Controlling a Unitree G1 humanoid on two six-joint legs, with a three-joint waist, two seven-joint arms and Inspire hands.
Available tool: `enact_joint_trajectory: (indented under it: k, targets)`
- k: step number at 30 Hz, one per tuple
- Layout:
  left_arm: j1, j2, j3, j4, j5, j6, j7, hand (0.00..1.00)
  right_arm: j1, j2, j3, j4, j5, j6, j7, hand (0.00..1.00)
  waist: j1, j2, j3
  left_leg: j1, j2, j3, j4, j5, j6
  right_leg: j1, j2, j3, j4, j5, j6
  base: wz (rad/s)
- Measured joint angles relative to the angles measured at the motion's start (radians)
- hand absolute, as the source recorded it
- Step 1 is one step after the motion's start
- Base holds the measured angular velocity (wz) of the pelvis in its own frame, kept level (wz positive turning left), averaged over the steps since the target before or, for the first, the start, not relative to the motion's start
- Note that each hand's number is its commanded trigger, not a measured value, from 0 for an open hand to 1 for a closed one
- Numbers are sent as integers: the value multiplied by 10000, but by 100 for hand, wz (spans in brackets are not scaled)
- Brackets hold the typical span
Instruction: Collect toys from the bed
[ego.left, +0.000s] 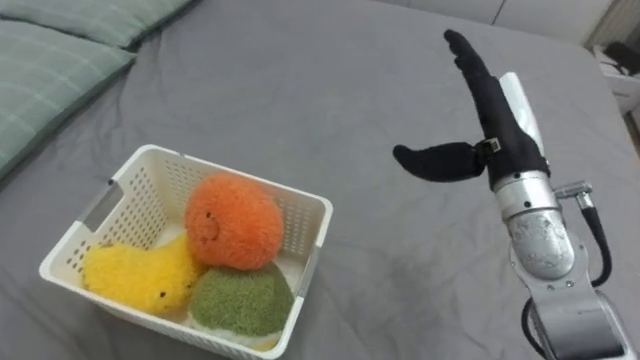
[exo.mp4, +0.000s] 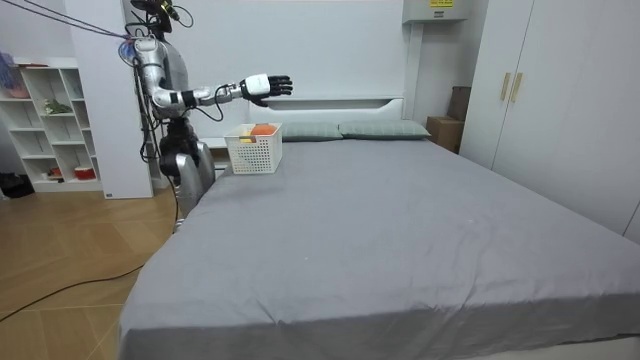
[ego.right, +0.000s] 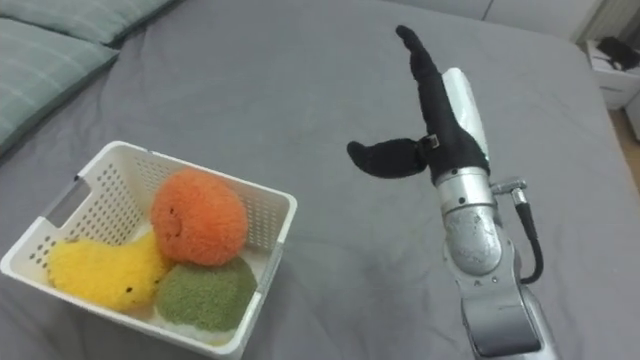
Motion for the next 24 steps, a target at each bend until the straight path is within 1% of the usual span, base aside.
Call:
enact_joint_trajectory:
  k: [1,3,4,7,8,10,11,14,16,17,19,21,22,24]
  targets:
    - [-30,-4,0,-12,-3,-15,5,0,101,0,-109,0,31,-77,-46,0,-24,2,0,14,8,45,1,0,-1,-5,6,26,0,5,-2,-15]
    - [-33,-48,-2,-71,16,-139,10,0,416,5,-607,-1,444,-183,-160,0,-275,29,1,57,10,109,-15,0,-2,-15,10,40,6,7,1,-7]
    - [-40,-48,0,-70,28,-155,10,0,495,6,-789,-1,556,-205,-198,0,-326,41,6,73,10,137,-17,0,-1,-16,11,59,6,8,2,-8]
    - [-30,-47,27,-71,81,-185,11,0,932,10,-1579,0,999,-365,-685,0,-513,67,-19,111,16,219,-47,-2,1,-17,22,144,5,10,6,-9]
    - [-44,-47,26,-93,99,-188,5,0,1144,12,-1882,62,1239,-499,-907,0,-598,117,-3,114,17,232,-56,-3,1,-30,26,167,3,10,6,-7]
    - [1,-51,15,-212,98,-212,11,0,1454,15,-2177,306,1546,-633,-1253,0,-747,115,-15,112,20,232,-73,-4,0,-46,33,185,4,10,6,-4]
    - [1,-54,13,-206,96,-212,34,0,1601,39,-2288,568,1650,-625,-1442,0,-850,125,-15,116,22,242,-81,-9,-6,-55,43,264,5,9,6,-7]
    - [3,-71,16,-202,100,-212,157,0,1958,96,-2606,995,1895,-605,-1823,0,-1070,136,-14,119,34,376,-84,-21,-7,-84,55,314,17,10,6,-8]
    - [7,-71,15,-202,98,-212,197,0,2120,99,-2856,1185,2453,-617,-2028,0,-1160,146,-22,165,65,494,-67,-77,-12,-79,82,390,22,10,6,-15]
    - [35,-70,9,-203,96,-212,221,0,2190,102,-2975,1293,2979,-613,-2199,0,-1214,147,-22,212,74,540,-68,-99,-12,-66,91,428,42,10,6,-11]
    - [94,-70,15,-205,128,-212,225,0,2198,137,-3093,1415,3371,-632,-2434,0,-1282,177,-19,246,84,585,-67,-119,-13,-69,112,530,53,10,6,-15]
    - [106,-73,19,-221,124,-215,297,0,2205,272,-3304,1767,3390,-798,-2710,0,-1320,190,-23,281,96,650,-66,-137,-20,-80,128,586,94,10,6,-11]
    - [88,-76,18,-220,121,-214,372,0,2263,305,-3316,2150,3382,-942,-2922,0,-1378,233,-8,284,107,681,-54,-152,-24,-89,140,616,97,10,6,-6]
    - [26,-81,16,-219,116,-213,407,0,2572,456,-3311,2686,3654,-967,-3195,0,-1365,219,-37,290,136,753,-45,-168,-32,-103,160,657,105,12,2,-6]
